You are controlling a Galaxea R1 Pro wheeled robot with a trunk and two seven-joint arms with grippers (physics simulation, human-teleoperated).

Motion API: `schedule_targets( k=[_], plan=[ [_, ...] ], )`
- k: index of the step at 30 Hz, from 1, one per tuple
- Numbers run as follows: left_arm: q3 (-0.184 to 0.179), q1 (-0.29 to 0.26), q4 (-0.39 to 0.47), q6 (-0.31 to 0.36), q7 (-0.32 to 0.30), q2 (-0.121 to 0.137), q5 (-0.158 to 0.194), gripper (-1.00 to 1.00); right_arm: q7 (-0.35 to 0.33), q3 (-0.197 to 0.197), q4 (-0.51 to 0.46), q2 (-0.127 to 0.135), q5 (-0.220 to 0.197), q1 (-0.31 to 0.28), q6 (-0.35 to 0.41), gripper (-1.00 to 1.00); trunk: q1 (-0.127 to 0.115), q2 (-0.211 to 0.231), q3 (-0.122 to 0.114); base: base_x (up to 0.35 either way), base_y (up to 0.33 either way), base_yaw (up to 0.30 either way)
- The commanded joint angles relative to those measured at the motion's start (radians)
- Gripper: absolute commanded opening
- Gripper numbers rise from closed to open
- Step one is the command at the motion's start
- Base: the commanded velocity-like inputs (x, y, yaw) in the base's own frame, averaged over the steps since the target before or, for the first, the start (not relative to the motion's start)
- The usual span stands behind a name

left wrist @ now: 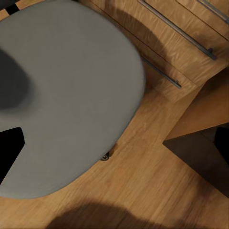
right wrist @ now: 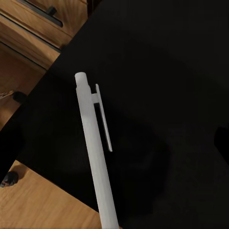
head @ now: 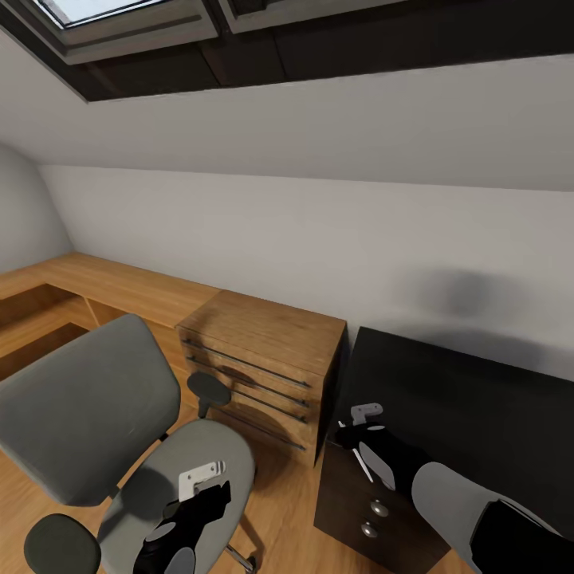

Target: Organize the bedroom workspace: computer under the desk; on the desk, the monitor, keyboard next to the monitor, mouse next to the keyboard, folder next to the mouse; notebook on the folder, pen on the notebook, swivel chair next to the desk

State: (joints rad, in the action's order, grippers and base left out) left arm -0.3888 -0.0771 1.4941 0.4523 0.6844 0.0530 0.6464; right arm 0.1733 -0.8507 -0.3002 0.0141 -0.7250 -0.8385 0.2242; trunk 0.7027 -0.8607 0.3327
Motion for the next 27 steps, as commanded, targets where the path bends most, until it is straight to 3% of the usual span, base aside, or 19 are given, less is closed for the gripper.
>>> schedule_targets(
  k=[1,19,27],
  plan=[
    [-0.002,-0.001,0.002,0.002,0.009,0.001,0.007,1.0,0.008,-0.008,-0.003,0.001,-0.008,-0.001,0.006,1.0,0.0,-0.001,0.001,0.0,0.0,0.0],
    [-0.002,-0.001,0.001,0.002,0.01,0.002,0.007,1.0,0.008,-0.009,-0.002,0.001,-0.008,-0.001,0.009,1.0,0.065,-0.12,0.055,0.0,0.0,0.0],
    [-0.002,-0.001,0.001,0.002,0.01,0.002,0.007,1.0,0.008,-0.01,-0.002,0.0,-0.008,-0.001,0.009,1.0,0.065,-0.12,0.055,0.0,0.0,0.0]
  ],
)
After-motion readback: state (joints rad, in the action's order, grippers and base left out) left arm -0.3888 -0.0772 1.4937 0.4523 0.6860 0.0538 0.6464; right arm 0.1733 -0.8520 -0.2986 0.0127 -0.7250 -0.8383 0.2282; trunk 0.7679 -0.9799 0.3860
